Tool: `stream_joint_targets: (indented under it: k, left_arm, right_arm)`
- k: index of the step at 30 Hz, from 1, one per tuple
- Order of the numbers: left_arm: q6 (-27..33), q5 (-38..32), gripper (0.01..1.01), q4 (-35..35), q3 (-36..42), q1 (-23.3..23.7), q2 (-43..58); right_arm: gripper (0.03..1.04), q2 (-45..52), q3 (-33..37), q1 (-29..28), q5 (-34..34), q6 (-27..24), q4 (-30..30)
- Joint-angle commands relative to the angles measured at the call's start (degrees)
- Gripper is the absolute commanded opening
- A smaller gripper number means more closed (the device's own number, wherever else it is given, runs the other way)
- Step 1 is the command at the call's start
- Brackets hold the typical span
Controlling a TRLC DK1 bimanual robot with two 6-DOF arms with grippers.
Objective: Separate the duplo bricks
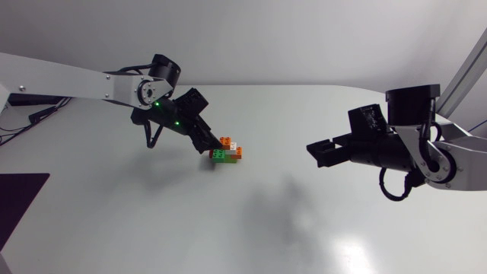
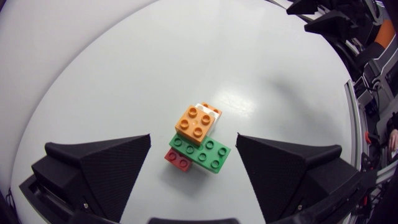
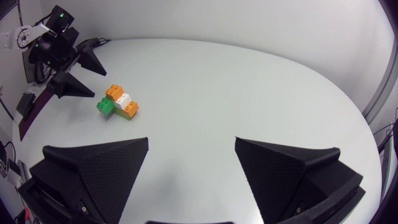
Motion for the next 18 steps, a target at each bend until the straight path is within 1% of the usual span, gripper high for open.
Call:
stream_joint_targets:
  k: [1,4,8,12,18]
  left_arm:
    - [5.66,1.76,0.957,-2.6,3.64,1.0,2.96]
    - [8.3,3.43,0.957,-4.27,5.14,1.35,4.1]
    - [11.46,3.52,0.957,-5.32,6.28,0.82,5.24]
    - [14.62,3.52,0.957,-7.79,8.21,-0.05,6.3]
    - [17.44,3.43,0.957,-10.95,11.46,-1.11,7.97]
  right_arm:
    - [1.0,1.26,-1.39,0.53,-0.34,-1.15,0.99]
    - [1.0,1.26,-1.47,0.61,-0.52,-1.33,0.99]
    - [1.0,1.0,-2.0,0.53,-0.69,-1.94,0.99]
    - [1.0,1.0,-2.62,0.53,-0.69,-2.38,1.08]
    - [1.0,1.0,-3.14,0.53,-1.22,-2.38,1.17]
